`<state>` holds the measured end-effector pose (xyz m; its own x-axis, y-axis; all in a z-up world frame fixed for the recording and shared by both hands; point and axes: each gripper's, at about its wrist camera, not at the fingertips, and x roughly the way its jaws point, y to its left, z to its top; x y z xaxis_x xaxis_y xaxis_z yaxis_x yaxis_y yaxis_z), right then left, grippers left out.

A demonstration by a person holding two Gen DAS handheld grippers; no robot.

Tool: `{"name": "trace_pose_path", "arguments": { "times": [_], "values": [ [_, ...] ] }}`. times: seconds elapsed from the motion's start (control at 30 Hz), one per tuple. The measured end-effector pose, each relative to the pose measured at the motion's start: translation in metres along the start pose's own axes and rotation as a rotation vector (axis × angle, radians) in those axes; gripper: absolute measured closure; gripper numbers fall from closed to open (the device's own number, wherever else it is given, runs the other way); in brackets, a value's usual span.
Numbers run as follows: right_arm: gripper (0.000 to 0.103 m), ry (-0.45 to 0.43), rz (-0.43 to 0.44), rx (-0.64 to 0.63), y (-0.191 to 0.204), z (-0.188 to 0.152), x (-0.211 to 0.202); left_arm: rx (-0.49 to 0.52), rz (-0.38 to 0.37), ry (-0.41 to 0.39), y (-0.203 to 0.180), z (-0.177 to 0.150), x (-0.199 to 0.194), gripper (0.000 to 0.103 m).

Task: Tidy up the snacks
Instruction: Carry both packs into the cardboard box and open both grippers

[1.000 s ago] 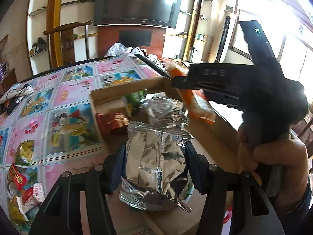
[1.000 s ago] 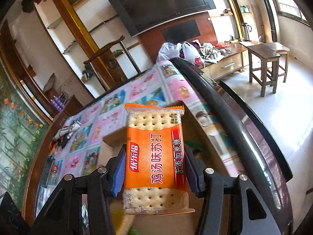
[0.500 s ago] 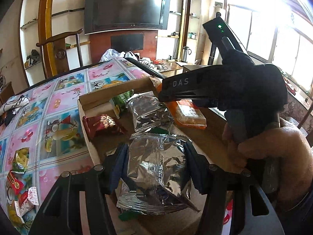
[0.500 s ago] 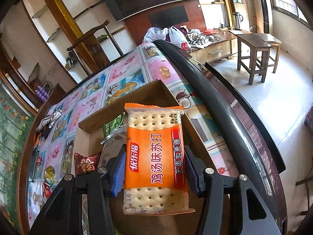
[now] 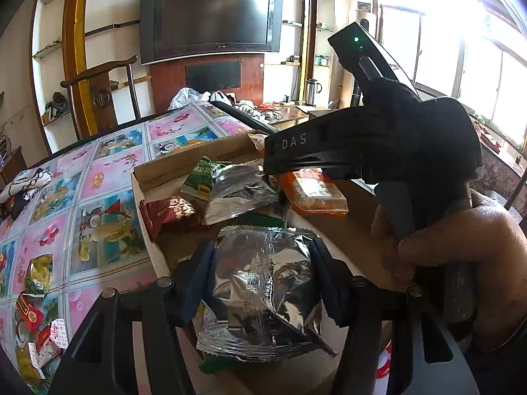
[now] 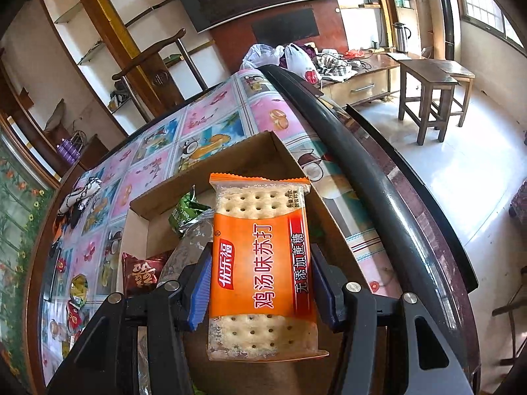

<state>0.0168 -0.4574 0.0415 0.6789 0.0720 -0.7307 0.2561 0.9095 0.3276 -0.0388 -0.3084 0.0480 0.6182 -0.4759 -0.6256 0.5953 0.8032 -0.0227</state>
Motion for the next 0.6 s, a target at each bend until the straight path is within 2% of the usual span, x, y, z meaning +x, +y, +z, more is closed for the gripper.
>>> {"name": "trace_pose_path", "arguments": {
  "times": [0.6],
  "values": [
    [0.044,-0.045,-0.010,0.005,-0.0012,0.0022,-0.0101,0.016,0.003,-0.024,-0.0034,0.0011,-0.0047,0.044]
  ]
}}
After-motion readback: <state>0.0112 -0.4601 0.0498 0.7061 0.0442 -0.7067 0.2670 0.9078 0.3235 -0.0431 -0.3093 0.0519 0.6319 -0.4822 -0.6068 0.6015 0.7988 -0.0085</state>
